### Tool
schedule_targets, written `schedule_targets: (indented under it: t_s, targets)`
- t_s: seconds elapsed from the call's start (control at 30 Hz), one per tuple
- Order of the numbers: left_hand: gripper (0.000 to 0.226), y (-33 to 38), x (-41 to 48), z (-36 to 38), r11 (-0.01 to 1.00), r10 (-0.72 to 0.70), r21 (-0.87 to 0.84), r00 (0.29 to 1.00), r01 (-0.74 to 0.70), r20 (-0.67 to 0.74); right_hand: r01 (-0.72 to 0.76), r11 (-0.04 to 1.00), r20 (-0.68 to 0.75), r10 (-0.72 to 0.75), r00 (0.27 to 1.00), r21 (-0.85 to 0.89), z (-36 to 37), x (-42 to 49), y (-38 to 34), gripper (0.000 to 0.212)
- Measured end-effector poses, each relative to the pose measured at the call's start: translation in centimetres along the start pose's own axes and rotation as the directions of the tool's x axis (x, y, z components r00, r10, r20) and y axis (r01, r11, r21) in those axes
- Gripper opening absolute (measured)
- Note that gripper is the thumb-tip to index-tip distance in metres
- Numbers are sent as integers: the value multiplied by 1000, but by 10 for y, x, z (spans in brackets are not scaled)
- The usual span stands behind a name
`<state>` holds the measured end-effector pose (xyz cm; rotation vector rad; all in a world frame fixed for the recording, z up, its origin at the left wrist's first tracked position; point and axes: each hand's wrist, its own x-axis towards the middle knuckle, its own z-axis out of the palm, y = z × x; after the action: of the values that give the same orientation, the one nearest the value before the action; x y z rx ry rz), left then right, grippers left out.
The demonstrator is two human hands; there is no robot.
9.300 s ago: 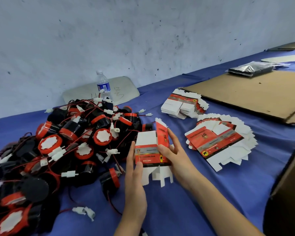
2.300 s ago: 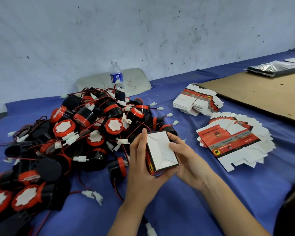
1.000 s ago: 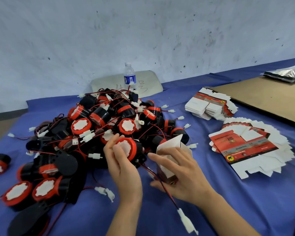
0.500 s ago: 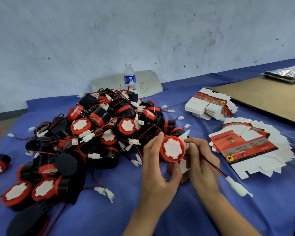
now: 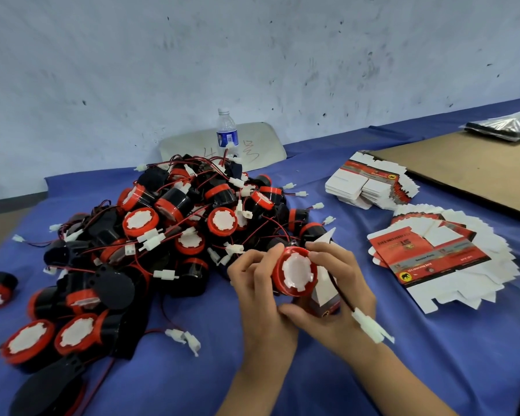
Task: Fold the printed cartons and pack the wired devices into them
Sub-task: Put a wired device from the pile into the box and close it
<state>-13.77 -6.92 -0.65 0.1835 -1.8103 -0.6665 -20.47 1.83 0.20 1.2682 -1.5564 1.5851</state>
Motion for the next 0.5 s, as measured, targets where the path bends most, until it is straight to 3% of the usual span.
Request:
schedule_targets:
  t_s: [0.07, 0.2, 0.33, 0.5]
  targets:
    - [60, 3, 1, 0, 999, 32, -26, 999, -31, 24, -10, 1000, -16, 10, 1000, -2, 0, 0, 1, 58]
    - [68, 10, 1, 1, 986, 47, -163, 992, -27, 118, -50, 998, -117, 55, 992, 47, -4, -1, 4, 46]
    - [103, 8, -1, 7, 970, -132, -167, 961, 175, 245, -159, 982, -254, 179, 950, 100, -9, 2, 13, 39]
    - [118, -6, -11, 13, 893, -324, -115, 799, 435, 507, -339, 934, -206, 357, 911, 115, -9, 2, 20, 26]
